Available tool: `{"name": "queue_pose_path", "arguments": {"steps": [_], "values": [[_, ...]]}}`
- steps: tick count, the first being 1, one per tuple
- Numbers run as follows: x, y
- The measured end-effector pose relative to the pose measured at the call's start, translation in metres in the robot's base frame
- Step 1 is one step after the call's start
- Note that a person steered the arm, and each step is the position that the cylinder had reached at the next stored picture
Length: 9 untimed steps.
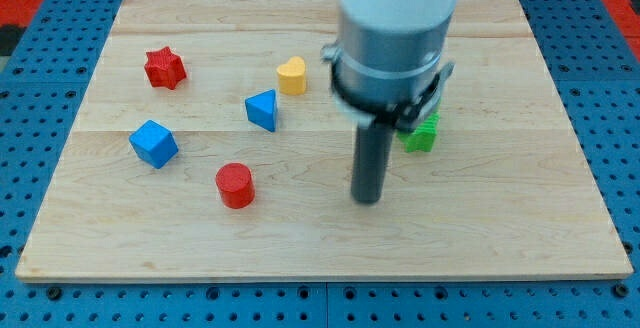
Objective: Move your arm closer to the red circle
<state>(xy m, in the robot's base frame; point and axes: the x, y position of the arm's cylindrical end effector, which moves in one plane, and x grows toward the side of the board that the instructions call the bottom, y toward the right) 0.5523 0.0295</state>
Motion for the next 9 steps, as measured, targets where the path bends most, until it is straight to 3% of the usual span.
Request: {"name": "queue_pose_path", "arguments": {"steps": [2,5,7,9], "values": [[0.063,-0.028],[0.049,-0.120],[0.026,-0.126],[0.034,-0.185]]}}
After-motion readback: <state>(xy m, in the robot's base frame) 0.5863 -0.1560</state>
